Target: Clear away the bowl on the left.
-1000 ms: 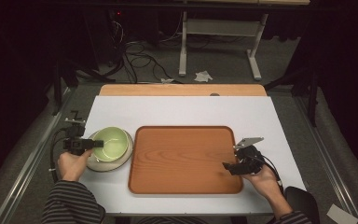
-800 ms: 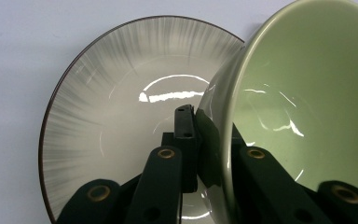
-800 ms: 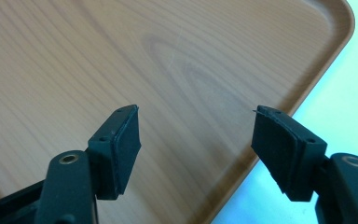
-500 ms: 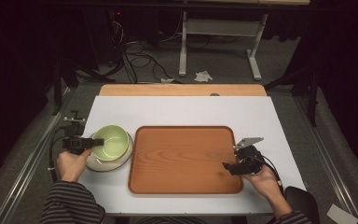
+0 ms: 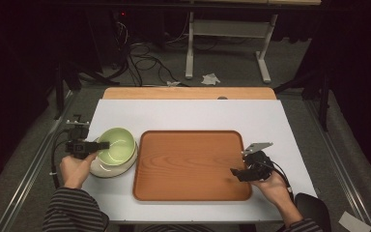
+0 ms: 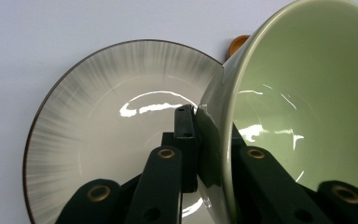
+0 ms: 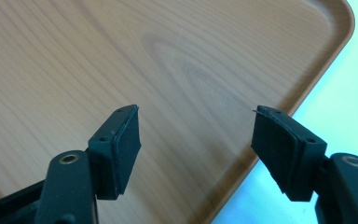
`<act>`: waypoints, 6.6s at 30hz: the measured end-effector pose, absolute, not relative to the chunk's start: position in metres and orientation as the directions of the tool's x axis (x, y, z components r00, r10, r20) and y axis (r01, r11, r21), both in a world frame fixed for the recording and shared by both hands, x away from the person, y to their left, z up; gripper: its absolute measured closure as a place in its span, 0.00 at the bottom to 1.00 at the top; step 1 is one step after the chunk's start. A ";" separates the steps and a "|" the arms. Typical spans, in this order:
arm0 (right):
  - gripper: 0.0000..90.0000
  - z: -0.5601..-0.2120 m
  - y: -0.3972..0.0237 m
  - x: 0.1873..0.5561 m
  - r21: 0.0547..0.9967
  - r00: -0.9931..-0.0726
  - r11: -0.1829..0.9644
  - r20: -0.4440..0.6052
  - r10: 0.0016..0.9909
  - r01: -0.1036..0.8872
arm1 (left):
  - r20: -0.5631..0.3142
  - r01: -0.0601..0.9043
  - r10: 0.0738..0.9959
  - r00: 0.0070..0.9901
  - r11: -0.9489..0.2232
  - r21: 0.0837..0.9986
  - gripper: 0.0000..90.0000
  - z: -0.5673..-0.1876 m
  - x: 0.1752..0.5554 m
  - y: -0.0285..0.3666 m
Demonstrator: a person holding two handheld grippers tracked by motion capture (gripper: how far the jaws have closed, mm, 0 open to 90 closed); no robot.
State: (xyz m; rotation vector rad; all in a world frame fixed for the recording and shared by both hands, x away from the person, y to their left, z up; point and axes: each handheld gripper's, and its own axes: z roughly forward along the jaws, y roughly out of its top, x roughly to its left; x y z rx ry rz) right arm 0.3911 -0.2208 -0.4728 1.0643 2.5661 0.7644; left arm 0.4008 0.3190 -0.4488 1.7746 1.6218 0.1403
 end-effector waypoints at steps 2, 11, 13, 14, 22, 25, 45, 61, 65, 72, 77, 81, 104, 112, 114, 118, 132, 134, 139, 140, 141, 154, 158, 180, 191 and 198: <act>0.38 -0.473 -0.221 0.391 0.560 -0.699 0.595 -0.038 0.714 0.577 | -0.375 0.822 0.901 0.218 0.038 0.569 0.93 -0.446 0.401 0.316; 0.38 -0.473 -0.221 0.392 0.560 -0.699 0.594 -0.037 0.714 0.578 | -0.383 0.815 0.888 0.256 0.015 0.580 0.93 -0.441 0.402 0.305; 0.38 -0.473 -0.221 0.393 0.562 -0.698 0.593 -0.038 0.715 0.577 | -0.376 0.813 0.888 0.265 0.004 0.582 0.93 -0.440 0.402 0.303; 0.38 -0.473 -0.221 0.392 0.562 -0.699 0.595 -0.041 0.714 0.574 | -0.374 0.812 0.887 0.271 -0.001 0.583 0.93 -0.439 0.402 0.301; 0.38 -0.474 -0.221 0.392 0.558 -0.699 0.597 -0.042 0.714 0.576 | -0.370 0.801 0.875 0.311 -0.031 0.598 0.93 -0.433 0.401 0.289; 0.38 -0.473 -0.221 0.393 0.559 -0.701 0.599 -0.044 0.712 0.574 | -0.363 0.799 0.874 0.321 -0.045 0.600 0.93 -0.431 0.400 0.286; 0.38 -0.474 -0.221 0.392 0.553 -0.698 0.598 -0.041 0.715 0.580 | -0.362 0.787 0.846 0.391 -0.103 0.609 0.93 -0.425 0.403 0.256; 0.38 -0.474 -0.220 0.392 0.552 -0.700 0.601 -0.043 0.713 0.578 | -0.360 0.776 0.820 0.446 -0.154 0.612 0.93 -0.421 0.405 0.231; 0.38 -0.474 -0.221 0.392 0.551 -0.700 0.601 -0.042 0.713 0.579 | -0.354 0.770 0.813 0.463 -0.172 0.614 0.93 -0.420 0.404 0.224; 0.38 -0.474 -0.220 0.392 0.552 -0.700 0.600 -0.042 0.713 0.579 | -0.349 0.761 0.797 0.492 -0.199 0.618 0.93 -0.417 0.403 0.214; 0.38 -0.474 -0.221 0.392 0.556 -0.697 0.594 -0.036 0.716 0.582 | -0.345 0.755 0.788 0.510 -0.217 0.619 0.93 -0.416 0.404 0.207; 0.38 -0.474 -0.221 0.392 0.555 -0.698 0.596 -0.038 0.715 0.580 | -0.342 0.749 0.781 0.523 -0.229 0.622 0.93 -0.414 0.405 0.201; 0.38 -0.474 -0.222 0.392 0.556 -0.700 0.597 -0.037 0.713 0.579 | -0.337 0.733 0.724 0.602 -0.335 0.592 0.93 -0.422 0.421 0.155; 0.38 -0.474 -0.221 0.392 0.556 -0.699 0.597 -0.041 0.714 0.578 | -0.336 0.734 0.715 0.613 -0.358 0.578 0.93 -0.432 0.427 0.139; 0.38 -0.474 -0.221 0.392 0.557 -0.700 0.597 -0.040 0.713 0.577 | -0.336 0.734 0.714 0.615 -0.362 0.574 0.93 -0.434 0.427 0.137; 0.38 -0.473 -0.222 0.392 0.559 -0.697 0.593 -0.038 0.716 0.579 | -0.327 0.733 0.711 0.623 -0.384 0.562 0.93 -0.439 0.430 0.130; 0.38 -0.473 -0.222 0.390 0.563 -0.693 0.588 -0.037 0.720 0.580 | -0.327 0.752 0.723 0.609 -0.395 0.528 0.93 -0.456 0.440 0.117; 0.38 -0.473 -0.223 0.390 0.561 -0.692 0.590 -0.041 0.721 0.581 | -0.326 0.751 0.722 0.611 -0.397 0.528 0.93 -0.456 0.441 0.116; 0.38 -0.473 -0.223 0.390 0.565 -0.690 0.585 -0.039 0.723 0.581 | -0.325 0.755 0.726 0.606 -0.398 0.521 0.93 -0.461 0.444 0.113; 0.38 -0.473 -0.223 0.389 0.566 -0.690 0.585 -0.040 0.723 0.581 | -0.325 0.757 0.727 0.605 -0.398 0.519 0.93 -0.462 0.444 0.112; 0.38 -0.473 -0.223 0.389 0.566 -0.691 0.585 -0.037 0.722 0.581 | -0.325 0.757 0.727 0.605 -0.398 0.518 0.93 -0.462 0.445 0.112; 0.38 -0.472 -0.226 0.387 0.567 -0.686 0.582 -0.041 0.726 0.583 | -0.341 0.771 0.732 0.590 -0.386 0.507 0.93 -0.469 0.450 0.109; 0.38 -0.472 -0.225 0.387 0.568 -0.687 0.583 -0.042 0.726 0.581 | -0.338 0.773 0.735 0.588 -0.386 0.504 0.93 -0.471 0.451 0.108; 0.38 -0.472 -0.225 0.386 0.571 -0.687 0.579 -0.037 0.726 0.581 | -0.330 0.781 0.748 0.576 -0.385 0.491 0.93 -0.478 0.454 0.105; 0.38 -0.472 -0.225 0.386 0.572 -0.691 0.584 -0.042 0.722 0.576 | -0.311 0.777 0.755 0.577 -0.389 0.494 0.93 -0.481 0.454 0.104; 0.38 -0.472 -0.224 0.386 0.568 -0.690 0.589 -0.051 0.722 0.575 | -0.298 0.777 0.763 0.574 -0.392 0.493 0.93 -0.484 0.455 0.104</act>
